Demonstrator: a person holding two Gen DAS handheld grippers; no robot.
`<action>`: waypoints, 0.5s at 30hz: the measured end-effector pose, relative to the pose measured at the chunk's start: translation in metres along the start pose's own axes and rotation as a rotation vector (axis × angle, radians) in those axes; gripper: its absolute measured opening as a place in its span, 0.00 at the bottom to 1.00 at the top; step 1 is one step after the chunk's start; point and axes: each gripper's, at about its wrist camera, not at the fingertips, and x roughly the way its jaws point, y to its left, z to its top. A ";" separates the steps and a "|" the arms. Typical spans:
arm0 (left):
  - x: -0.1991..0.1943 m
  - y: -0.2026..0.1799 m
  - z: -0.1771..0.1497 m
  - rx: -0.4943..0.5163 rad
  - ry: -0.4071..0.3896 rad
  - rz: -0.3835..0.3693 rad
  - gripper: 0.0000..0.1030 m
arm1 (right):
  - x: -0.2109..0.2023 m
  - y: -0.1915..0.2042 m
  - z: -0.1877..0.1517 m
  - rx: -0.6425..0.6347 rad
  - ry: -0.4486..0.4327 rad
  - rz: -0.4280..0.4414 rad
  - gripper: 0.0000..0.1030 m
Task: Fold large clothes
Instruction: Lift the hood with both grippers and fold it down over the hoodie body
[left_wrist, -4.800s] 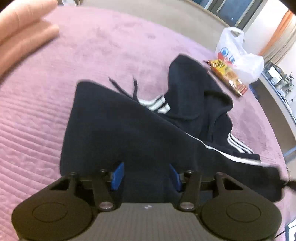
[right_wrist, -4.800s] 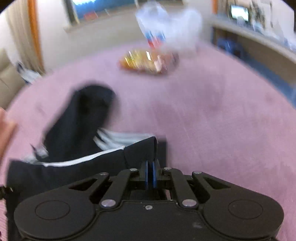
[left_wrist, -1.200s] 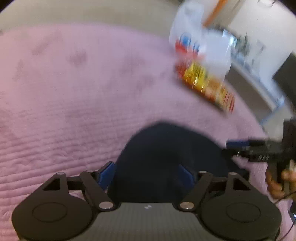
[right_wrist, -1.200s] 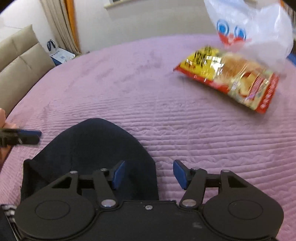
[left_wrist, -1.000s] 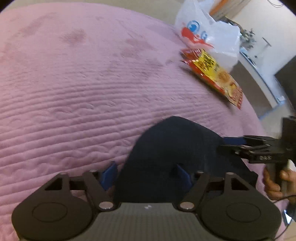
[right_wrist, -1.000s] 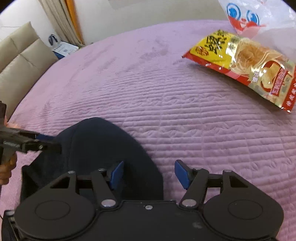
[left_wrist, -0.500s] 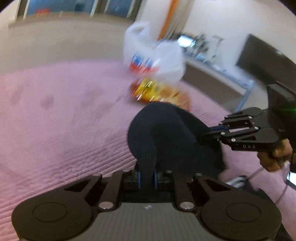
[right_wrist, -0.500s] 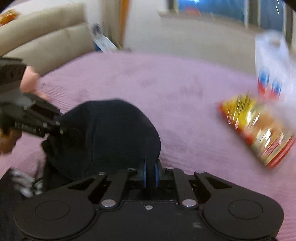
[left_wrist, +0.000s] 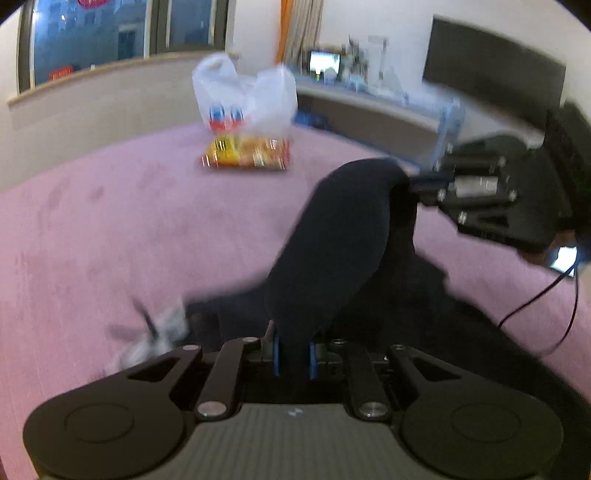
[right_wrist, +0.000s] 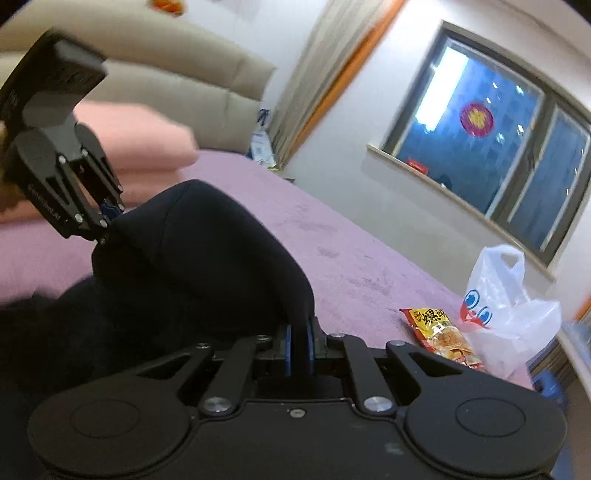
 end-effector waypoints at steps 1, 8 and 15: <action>0.000 -0.009 -0.018 -0.022 0.036 -0.003 0.15 | -0.008 0.011 -0.010 -0.015 0.010 -0.003 0.08; 0.005 -0.045 -0.136 -0.180 0.365 0.027 0.17 | -0.038 0.054 -0.086 0.031 0.343 0.123 0.17; -0.028 -0.037 -0.089 -0.344 0.087 -0.016 0.28 | -0.044 0.009 -0.057 0.391 0.368 0.132 0.35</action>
